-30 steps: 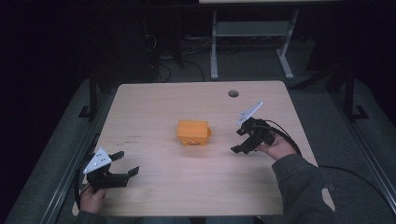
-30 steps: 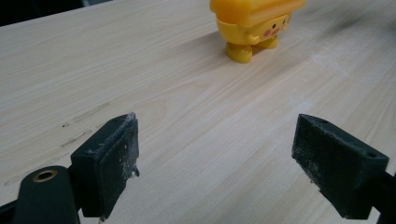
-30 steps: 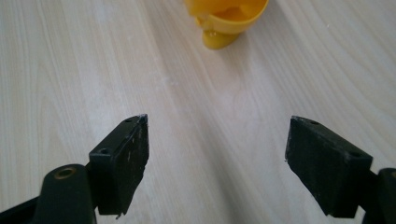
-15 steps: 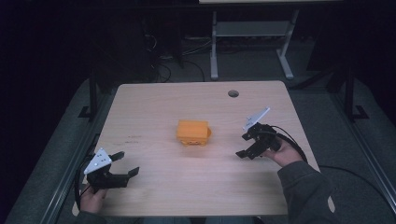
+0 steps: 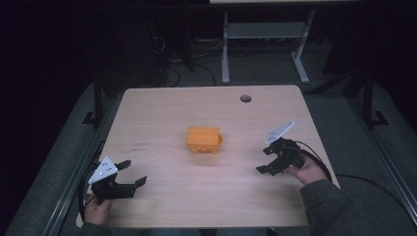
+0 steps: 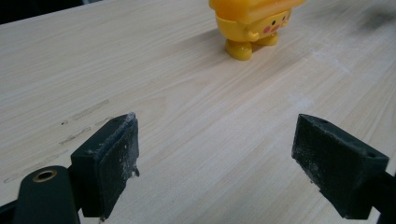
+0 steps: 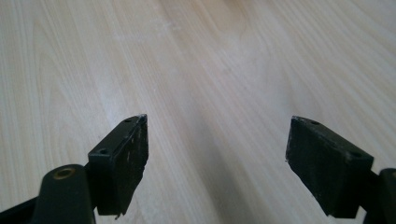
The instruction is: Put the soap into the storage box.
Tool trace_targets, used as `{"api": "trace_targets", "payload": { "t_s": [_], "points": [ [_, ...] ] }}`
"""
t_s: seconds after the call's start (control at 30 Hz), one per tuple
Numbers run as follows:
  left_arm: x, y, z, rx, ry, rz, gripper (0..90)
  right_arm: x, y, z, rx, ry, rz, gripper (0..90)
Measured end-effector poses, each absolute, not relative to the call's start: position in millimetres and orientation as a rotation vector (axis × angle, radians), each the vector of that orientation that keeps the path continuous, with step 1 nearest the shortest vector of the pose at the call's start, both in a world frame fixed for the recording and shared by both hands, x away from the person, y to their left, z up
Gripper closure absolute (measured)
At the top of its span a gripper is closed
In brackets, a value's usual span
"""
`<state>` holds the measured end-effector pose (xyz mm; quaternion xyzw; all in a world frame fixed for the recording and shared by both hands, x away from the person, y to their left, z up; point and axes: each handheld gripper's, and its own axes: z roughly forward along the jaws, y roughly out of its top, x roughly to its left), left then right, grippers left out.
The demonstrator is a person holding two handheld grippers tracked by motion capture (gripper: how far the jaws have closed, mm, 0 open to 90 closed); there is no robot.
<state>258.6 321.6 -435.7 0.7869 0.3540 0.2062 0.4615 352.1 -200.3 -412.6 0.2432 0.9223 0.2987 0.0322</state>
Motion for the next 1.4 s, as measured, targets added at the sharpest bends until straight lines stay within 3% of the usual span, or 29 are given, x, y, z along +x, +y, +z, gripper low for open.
{"api": "trace_targets", "payload": {
  "t_s": [1.4],
  "points": [
    [258.9,319.8,-438.7,1.957,0.868,0.506,14.3,274.2,-252.8,-456.7,0.938,2.726,0.985,21.0]
  ]
}}
